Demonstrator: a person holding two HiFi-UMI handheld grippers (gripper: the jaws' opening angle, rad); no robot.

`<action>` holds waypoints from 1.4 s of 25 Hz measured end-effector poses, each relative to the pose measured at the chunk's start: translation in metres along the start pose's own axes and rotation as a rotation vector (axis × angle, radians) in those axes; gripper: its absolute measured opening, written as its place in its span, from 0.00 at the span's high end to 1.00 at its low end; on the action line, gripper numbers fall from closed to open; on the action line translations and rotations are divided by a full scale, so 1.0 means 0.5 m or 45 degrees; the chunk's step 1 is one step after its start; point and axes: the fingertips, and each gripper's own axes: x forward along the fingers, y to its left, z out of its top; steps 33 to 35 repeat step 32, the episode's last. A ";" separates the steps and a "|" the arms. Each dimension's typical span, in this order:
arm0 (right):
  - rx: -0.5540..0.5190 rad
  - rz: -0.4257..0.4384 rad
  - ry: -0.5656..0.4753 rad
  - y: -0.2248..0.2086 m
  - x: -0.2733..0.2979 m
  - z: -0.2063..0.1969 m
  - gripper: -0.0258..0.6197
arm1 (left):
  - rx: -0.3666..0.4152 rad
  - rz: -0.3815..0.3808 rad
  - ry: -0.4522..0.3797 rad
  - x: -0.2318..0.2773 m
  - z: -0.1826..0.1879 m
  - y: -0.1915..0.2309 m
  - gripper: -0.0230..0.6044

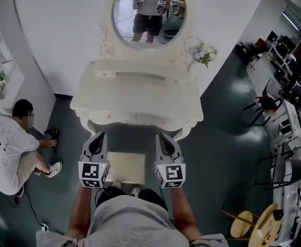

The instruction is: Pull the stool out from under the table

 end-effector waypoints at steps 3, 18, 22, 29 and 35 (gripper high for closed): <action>-0.002 -0.002 0.001 0.000 -0.001 0.000 0.91 | 0.007 -0.005 -0.002 0.001 0.004 -0.005 0.96; 0.008 -0.025 0.012 -0.012 -0.015 -0.006 0.92 | 0.018 -0.024 0.007 0.005 0.005 -0.021 0.96; 0.015 -0.027 0.010 -0.016 -0.018 -0.004 0.92 | 0.016 -0.027 0.009 0.004 0.005 -0.026 0.96; 0.017 -0.022 0.004 -0.019 -0.019 -0.004 0.92 | 0.025 -0.021 0.009 0.005 0.006 -0.028 0.96; 0.018 -0.020 0.003 -0.016 -0.019 -0.006 0.92 | 0.030 -0.021 0.003 0.005 0.005 -0.028 0.96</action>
